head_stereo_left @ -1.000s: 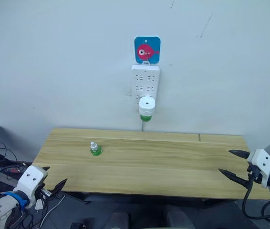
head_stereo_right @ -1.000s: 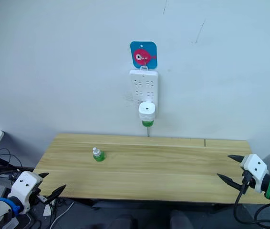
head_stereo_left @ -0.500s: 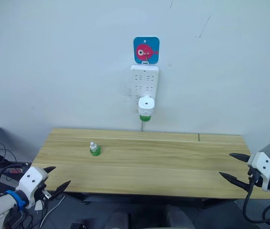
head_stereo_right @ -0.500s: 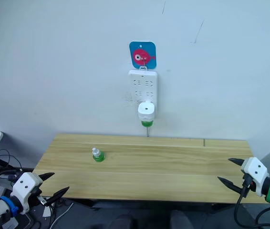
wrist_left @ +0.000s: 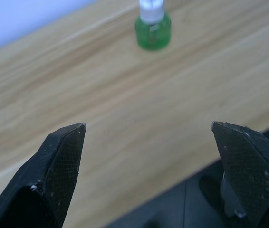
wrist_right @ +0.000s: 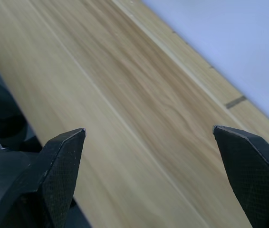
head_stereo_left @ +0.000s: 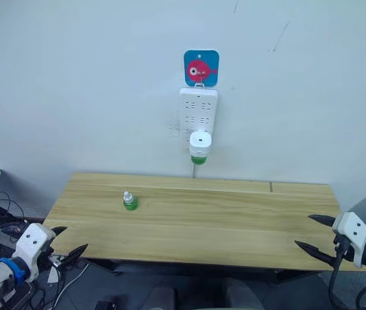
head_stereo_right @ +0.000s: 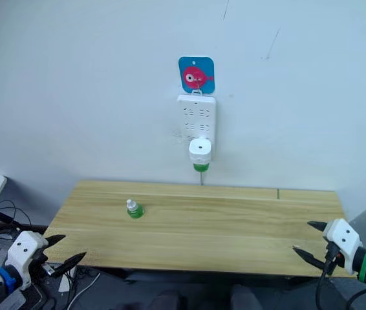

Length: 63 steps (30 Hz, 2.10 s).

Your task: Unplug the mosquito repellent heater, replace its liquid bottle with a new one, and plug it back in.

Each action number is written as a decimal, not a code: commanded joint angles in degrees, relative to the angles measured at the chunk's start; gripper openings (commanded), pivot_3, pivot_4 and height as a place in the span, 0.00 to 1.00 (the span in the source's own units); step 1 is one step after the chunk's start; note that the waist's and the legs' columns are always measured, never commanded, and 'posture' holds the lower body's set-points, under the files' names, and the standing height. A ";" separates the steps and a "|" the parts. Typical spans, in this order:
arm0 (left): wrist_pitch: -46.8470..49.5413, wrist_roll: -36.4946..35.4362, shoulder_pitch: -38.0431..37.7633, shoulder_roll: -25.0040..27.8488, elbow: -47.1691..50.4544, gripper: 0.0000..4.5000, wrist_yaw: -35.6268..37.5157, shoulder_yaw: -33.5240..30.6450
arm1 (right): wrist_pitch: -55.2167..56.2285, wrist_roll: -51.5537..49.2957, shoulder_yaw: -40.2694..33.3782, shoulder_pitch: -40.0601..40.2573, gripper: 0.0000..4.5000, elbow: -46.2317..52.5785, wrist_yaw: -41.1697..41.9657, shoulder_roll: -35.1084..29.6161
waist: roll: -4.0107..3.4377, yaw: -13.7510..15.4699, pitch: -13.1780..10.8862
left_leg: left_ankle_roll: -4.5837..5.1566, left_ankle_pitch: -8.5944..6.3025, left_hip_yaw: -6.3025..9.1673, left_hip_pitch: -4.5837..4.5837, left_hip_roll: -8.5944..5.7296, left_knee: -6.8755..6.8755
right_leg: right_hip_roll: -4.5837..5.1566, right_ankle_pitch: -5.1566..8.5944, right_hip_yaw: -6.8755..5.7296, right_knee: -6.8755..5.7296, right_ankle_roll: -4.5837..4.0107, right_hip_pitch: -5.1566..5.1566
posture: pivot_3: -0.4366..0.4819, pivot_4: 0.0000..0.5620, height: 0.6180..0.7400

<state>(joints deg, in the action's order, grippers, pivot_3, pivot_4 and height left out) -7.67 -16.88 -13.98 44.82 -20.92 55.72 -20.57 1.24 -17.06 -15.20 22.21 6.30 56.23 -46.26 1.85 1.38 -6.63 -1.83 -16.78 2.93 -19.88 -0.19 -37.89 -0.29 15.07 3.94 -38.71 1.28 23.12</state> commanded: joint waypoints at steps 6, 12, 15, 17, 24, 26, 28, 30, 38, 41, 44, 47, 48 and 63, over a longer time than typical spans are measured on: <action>11.30 -4.76 18.24 -0.32 10.56 1.00 3.02 6.07 | -17.57 -9.74 -0.52 -7.90 1.00 28.48 -11.83 2.15 | -0.02 -0.71 -0.02 | -0.01 0.01 -0.03 0.01 0.03 -0.14 | -0.19 -0.02 -0.03 -0.17 0.04 -0.01 | 0.47 0.15 1.00; 15.65 -5.24 28.00 -2.43 10.14 1.00 3.14 9.13 | -33.00 -18.29 -0.53 -17.89 1.00 38.10 -21.14 1.91 | 0.00 -2.80 -0.04 | -0.02 -0.06 0.03 -0.10 0.00 -0.07 | -0.30 -0.17 0.00 0.01 0.39 0.08 | 0.41 0.17 1.00; 16.57 -5.25 33.20 -4.00 8.11 1.00 4.02 11.09 | -39.34 -22.85 -1.56 -21.83 1.00 41.75 -24.16 0.23 | 0.04 -3.40 -0.20 | 0.01 -0.15 0.14 -0.12 0.00 -0.07 | -0.10 -0.14 0.03 0.05 0.45 0.08 | 0.38 0.19 1.00; 16.84 -5.69 35.24 -4.80 6.76 1.00 5.38 11.66 | -41.70 -24.48 -1.92 -22.69 1.00 43.22 -25.02 -0.69 | 0.04 -3.68 -0.22 | 0.00 -0.15 0.13 -0.14 -0.02 -0.07 | -0.12 -0.14 0.03 0.09 0.45 0.08 | 0.35 0.20 1.00; 16.24 -3.39 43.65 -8.90 -0.10 0.87 4.44 14.40 | -46.12 -28.40 -2.59 -23.11 1.00 47.42 -28.90 -1.09 | 0.12 -4.74 -0.52 | 0.01 -0.15 0.05 -0.20 -0.05 -0.11 | -0.23 -0.12 0.04 0.11 0.47 0.07 | 0.29 0.22 1.00; 15.84 -2.98 45.93 -10.09 -2.49 0.87 4.52 14.85 | -46.95 -29.21 -2.81 -22.88 1.00 48.57 -30.00 -1.10 | 0.16 -5.07 -0.59 | 0.01 -0.15 0.03 -0.21 -0.05 -0.13 | -0.25 -0.12 0.04 0.13 0.48 0.07 | 0.27 0.23 1.00; 15.02 -2.31 48.37 -11.37 -5.43 0.87 4.58 15.32 | -47.62 -29.67 -2.93 -22.75 1.00 49.46 -30.90 -1.26 | 0.17 -5.67 -0.67 | 0.01 -0.15 0.02 -0.23 -0.05 -0.13 | -0.26 -0.12 0.04 0.14 0.48 0.07 | 0.26 0.24 1.00; 13.82 -1.51 51.03 -12.69 -8.80 0.87 4.33 15.77 | -48.16 -30.10 -2.89 -22.83 1.00 50.14 -31.82 -1.36 | 0.20 -6.23 -0.79 | 0.01 -0.15 0.03 -0.25 -0.06 -0.13 | -0.26 -0.12 0.04 0.16 0.49 0.07 | 0.24 0.24 1.00; 9.24 0.79 59.09 -15.55 -20.35 0.87 4.45 15.61 | -48.89 -31.47 -2.84 -21.87 1.00 52.26 -34.38 -1.29 | 0.35 -8.31 -1.63 | 0.01 -0.15 0.10 -0.43 -0.05 -0.13 | -0.30 -0.13 0.01 0.18 0.51 0.15 | 0.20 0.27 1.00; 8.09 1.15 61.12 -15.94 -22.88 0.87 5.01 15.50 | -48.97 -31.97 -3.07 -21.10 1.00 53.03 -35.29 -1.43 | 0.34 -9.17 -1.76 | 0.02 -0.16 0.15 -0.55 -0.06 -0.13 | -0.29 -0.10 0.00 0.19 0.57 0.20 | 0.19 0.27 1.00; 7.41 1.48 62.32 -16.26 -24.11 0.87 6.88 15.93 | -48.94 -32.46 -3.24 -20.44 1.00 53.54 -35.94 -1.54 | 0.36 -9.24 -1.89 | 0.01 -0.15 0.31 -0.62 -0.09 -0.23 | -0.27 -0.11 -0.12 0.19 0.60 0.20 | 0.18 0.27 1.00; 7.03 1.73 63.51 -16.57 -24.58 0.87 9.05 16.49 | -48.66 -33.14 -3.41 -19.98 1.00 53.69 -36.30 -1.91 | 0.38 -9.40 -2.03 | 0.01 -0.15 0.29 -0.66 -0.13 -0.28 | -0.26 -0.13 -0.10 0.19 0.63 0.20 | 0.18 0.27 1.00; 6.88 1.81 63.94 -16.67 -24.67 0.87 9.62 16.59 | -48.58 -33.31 -3.51 -19.88 1.00 53.69 -36.34 -2.03 | 0.39 -9.46 -2.07 | 0.02 -0.15 0.28 -0.67 -0.13 -0.29 | -0.26 -0.13 -0.09 0.20 0.64 0.20 | 0.18 0.27 1.00; 6.69 2.25 66.30 -16.77 -24.88 0.62 13.88 17.14 | -47.53 -33.95 -1.35 -21.72 1.00 52.64 -37.97 -1.68 | 0.33 -9.68 -2.14 | 0.11 -0.20 0.57 -0.98 -0.14 -0.20 | -0.17 -0.23 -0.15 0.73 0.79 0.29 | 0.18 0.27 1.00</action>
<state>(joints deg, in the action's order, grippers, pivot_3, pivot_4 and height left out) -0.48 -14.41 50.31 27.96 -46.65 68.71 -3.16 -47.57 -50.80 -16.57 1.40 58.05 18.84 -48.21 2.18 -8.30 -8.76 -1.72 -16.99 3.54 -20.86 -0.33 -38.09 -0.46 14.84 3.78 -37.98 2.07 23.41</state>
